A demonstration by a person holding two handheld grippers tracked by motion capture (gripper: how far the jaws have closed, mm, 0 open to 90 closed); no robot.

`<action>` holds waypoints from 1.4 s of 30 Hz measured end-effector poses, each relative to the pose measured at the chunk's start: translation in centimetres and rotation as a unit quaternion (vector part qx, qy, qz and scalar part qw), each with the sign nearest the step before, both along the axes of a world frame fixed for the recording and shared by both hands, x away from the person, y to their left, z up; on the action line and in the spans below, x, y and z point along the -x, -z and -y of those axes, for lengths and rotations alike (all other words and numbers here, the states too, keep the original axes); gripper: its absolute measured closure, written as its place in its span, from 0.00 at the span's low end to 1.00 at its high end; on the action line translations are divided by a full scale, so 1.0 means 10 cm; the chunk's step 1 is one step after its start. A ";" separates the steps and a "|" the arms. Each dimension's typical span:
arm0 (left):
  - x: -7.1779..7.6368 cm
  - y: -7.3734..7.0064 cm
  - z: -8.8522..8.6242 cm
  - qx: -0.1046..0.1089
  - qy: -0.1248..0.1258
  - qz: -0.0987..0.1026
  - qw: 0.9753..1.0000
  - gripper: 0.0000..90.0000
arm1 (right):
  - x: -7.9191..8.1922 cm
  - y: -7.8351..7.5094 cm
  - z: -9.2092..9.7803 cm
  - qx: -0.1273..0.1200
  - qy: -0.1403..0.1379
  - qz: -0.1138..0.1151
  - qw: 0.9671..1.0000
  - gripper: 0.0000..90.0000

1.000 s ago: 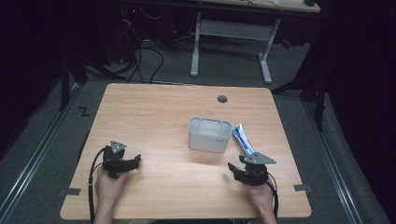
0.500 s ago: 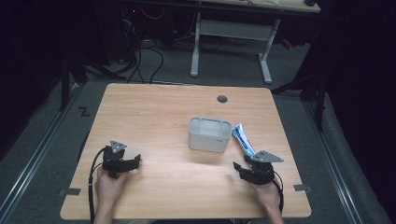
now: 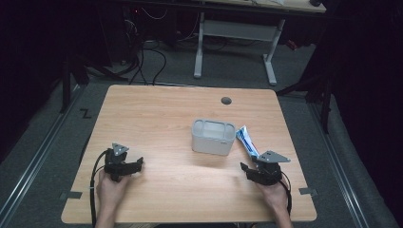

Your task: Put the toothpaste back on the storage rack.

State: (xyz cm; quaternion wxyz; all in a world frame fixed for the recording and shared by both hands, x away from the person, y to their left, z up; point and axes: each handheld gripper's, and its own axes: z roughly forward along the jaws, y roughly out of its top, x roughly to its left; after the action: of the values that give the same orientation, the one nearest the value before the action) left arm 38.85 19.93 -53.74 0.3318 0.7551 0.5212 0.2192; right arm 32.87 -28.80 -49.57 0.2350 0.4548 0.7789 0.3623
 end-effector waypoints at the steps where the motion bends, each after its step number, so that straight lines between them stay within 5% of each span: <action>1: 0.00 0.00 0.00 0.000 0.000 0.000 1.000 0.19 | -0.01 -0.01 0.00 0.003 0.002 -0.001 1.000 0.49; 22: 0.00 0.00 0.00 0.000 0.000 0.000 1.000 0.19 | -0.38 -0.15 0.03 0.033 0.043 -0.004 0.999 0.52; 30: 0.00 0.00 0.00 0.000 0.000 0.000 1.000 0.19 | -0.52 -0.21 -0.05 0.071 0.052 -0.003 0.996 0.53; 42: 0.00 0.00 0.00 0.000 0.000 0.000 1.000 0.19 | -0.69 -0.32 -0.07 0.063 0.052 -0.006 0.997 0.54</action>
State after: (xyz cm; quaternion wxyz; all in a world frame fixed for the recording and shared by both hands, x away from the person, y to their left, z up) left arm 38.84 19.94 -53.74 0.3321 0.7551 0.5212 0.2188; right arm 39.74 -28.07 -46.36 0.2774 0.4812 0.7768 0.2968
